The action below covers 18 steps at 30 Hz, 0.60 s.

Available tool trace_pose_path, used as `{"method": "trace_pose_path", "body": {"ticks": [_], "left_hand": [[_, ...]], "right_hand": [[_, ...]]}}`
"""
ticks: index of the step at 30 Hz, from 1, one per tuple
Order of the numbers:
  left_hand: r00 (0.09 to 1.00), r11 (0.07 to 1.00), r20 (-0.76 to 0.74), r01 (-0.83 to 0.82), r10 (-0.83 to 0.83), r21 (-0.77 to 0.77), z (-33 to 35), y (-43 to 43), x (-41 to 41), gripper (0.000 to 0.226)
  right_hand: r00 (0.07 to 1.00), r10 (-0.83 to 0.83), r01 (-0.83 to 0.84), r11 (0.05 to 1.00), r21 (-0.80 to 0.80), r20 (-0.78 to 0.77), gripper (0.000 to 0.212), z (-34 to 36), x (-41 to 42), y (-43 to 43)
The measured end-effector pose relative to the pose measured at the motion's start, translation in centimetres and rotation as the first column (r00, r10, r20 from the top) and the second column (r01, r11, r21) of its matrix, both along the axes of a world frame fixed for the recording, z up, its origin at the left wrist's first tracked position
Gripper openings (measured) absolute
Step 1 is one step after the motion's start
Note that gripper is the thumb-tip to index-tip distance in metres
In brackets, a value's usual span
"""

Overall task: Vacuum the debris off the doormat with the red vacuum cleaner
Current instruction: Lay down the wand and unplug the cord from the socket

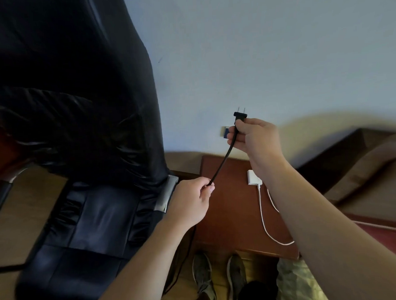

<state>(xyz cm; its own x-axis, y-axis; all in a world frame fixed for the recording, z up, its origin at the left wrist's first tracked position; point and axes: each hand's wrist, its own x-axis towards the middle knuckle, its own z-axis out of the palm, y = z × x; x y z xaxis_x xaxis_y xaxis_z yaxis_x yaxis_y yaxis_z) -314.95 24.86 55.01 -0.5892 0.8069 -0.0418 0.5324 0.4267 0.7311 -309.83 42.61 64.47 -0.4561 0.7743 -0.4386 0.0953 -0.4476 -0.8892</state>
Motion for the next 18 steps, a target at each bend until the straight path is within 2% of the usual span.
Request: {"method": "trace_pose_path", "body": {"ticks": [4,9,14,18], "left_hand": [[0.997,0.997,0.004,-0.079,0.079,-0.017,1.4,-1.4,0.3,0.026],[0.978,0.978,0.014,-0.207,0.206,0.032,3.6,-3.8,1.7,0.028],[0.927,0.923,-0.032,-0.368,0.374,0.108,4.5,-6.8,4.1,0.037],[0.881,0.873,0.012,-0.471,0.473,0.125,5.9,-10.0,6.2,0.044]], "right_hand": [[0.995,0.097,-0.097,0.995,0.008,-0.008,0.007,1.7,-0.7,-1.2],[0.973,0.230,-0.229,0.973,0.037,-0.034,0.008,3.7,-1.2,-3.3],[0.934,0.356,-0.354,0.934,0.042,-0.045,0.011,5.5,-1.2,-6.2],[0.874,0.484,-0.479,0.874,0.080,-0.052,0.010,7.1,-1.3,-9.8]]}}
